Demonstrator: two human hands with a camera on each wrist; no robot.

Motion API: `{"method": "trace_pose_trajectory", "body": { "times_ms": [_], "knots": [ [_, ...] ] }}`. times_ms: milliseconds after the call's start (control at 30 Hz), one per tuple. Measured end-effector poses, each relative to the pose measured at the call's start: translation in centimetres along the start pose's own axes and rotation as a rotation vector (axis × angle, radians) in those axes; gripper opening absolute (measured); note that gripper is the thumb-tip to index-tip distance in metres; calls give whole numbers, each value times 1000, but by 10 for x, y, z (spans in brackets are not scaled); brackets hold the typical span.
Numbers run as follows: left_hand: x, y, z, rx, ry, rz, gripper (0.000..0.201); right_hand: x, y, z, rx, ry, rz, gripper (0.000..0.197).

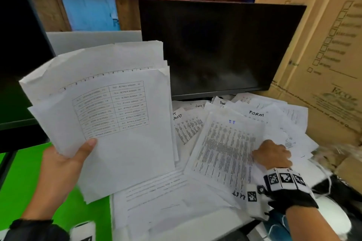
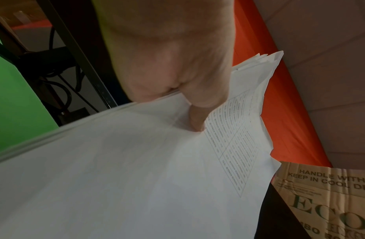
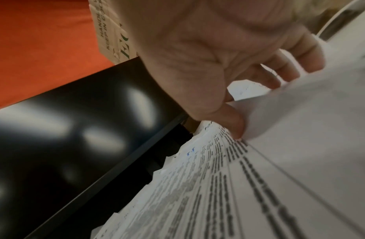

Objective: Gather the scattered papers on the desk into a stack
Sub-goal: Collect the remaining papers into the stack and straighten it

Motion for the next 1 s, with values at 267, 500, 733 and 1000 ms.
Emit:
{"method": "trace_pose_trajectory", "body": {
  "times_ms": [267,500,733,1000],
  "knots": [
    [-2,0,4,-6,-36,15,31,-20,12,-12,-59,348,66,26],
    [-9,0,8,22,8,18,32,-11,-7,-64,-252,448,-352,39],
    [-21,0,-9,-37,-61,57,46,28,-14,-61,307,1081,-528,20],
    [29,-4,-89,-276,-95,-85,46,66,-21,-105,196,1170,-577,20]
  ]
}}
Point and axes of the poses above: each hand's wrist, its own y-axis towards the middle knuckle, its own z-axis out of the palm, x = y × z, the point moved 9 cm from there along y, towards the middle knuckle, and after that the axes turned 15 degrees about x, right-handed, at the moved point
